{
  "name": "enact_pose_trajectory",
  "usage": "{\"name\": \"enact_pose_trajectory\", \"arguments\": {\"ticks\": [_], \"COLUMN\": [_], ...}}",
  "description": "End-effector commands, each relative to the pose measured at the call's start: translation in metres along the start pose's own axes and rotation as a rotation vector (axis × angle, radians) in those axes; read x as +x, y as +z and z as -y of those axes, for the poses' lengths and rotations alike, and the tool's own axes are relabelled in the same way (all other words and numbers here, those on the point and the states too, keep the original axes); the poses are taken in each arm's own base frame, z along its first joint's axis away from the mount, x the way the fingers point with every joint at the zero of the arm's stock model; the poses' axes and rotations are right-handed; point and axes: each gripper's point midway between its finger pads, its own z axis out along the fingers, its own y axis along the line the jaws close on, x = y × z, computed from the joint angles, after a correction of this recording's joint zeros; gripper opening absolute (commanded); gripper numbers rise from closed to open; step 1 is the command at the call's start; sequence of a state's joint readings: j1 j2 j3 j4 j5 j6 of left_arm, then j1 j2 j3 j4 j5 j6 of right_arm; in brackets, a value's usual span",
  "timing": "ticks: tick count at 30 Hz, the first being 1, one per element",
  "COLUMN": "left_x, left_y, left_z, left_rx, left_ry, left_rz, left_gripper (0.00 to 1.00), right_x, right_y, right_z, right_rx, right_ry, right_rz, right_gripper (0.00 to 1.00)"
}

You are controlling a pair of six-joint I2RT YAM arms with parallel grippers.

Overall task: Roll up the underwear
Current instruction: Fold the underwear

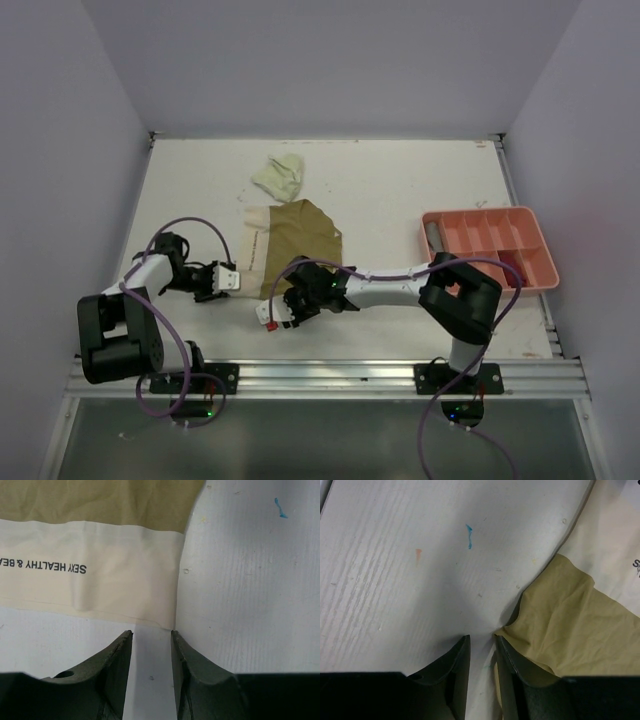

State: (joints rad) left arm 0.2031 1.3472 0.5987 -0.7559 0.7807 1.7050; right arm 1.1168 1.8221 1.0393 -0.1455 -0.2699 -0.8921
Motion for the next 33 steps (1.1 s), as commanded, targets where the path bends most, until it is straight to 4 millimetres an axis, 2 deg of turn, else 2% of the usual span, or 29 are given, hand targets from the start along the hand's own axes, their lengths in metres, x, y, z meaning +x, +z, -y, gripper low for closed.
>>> {"name": "enact_pose_trajectory", "arguments": {"ticks": [1,4,9,11,14,17,21,28,33], "left_x": [-0.007,-0.008,-0.014,-0.016,-0.018,-0.017,-0.019,-0.018,-0.02], "left_y": [-0.001,-0.003,-0.004,-0.005,-0.007,-0.008,-0.011,-0.013,-0.014], "left_z": [0.001,-0.001,-0.004,-0.006,-0.008,-0.012,-0.023,-0.027,-0.03], "left_rx": [0.009,0.012,0.002,-0.003,-0.01,-0.014,-0.029,-0.034,-0.036], "left_ry": [0.005,-0.009,-0.02,-0.013,0.03,0.056,0.08,0.109,0.116], "left_rz": [0.044,0.042,0.064,0.074,0.073,0.067,0.064,0.054,0.058], "left_gripper": [0.41,0.41,0.45,0.46,0.47,0.47,0.47,0.47,0.47], "right_x": [0.003,0.006,0.002,0.0,-0.007,-0.013,-0.024,-0.014,-0.001], "right_y": [-0.007,-0.024,-0.051,-0.053,-0.05,-0.035,-0.021,-0.002,0.007], "right_z": [0.008,0.002,-0.016,-0.016,-0.016,-0.013,-0.001,0.002,-0.005], "right_rx": [0.055,0.01,-0.056,-0.045,0.006,0.045,0.167,0.169,0.117], "right_ry": [-0.054,-0.064,-0.255,-0.343,-0.472,-0.534,-0.638,-0.687,-0.691], "right_rz": [-0.04,-0.088,-0.041,-0.01,0.072,0.131,0.213,0.184,0.161], "right_gripper": [0.32,0.35,0.46,0.49,0.49,0.49,0.49,0.45,0.3]}}
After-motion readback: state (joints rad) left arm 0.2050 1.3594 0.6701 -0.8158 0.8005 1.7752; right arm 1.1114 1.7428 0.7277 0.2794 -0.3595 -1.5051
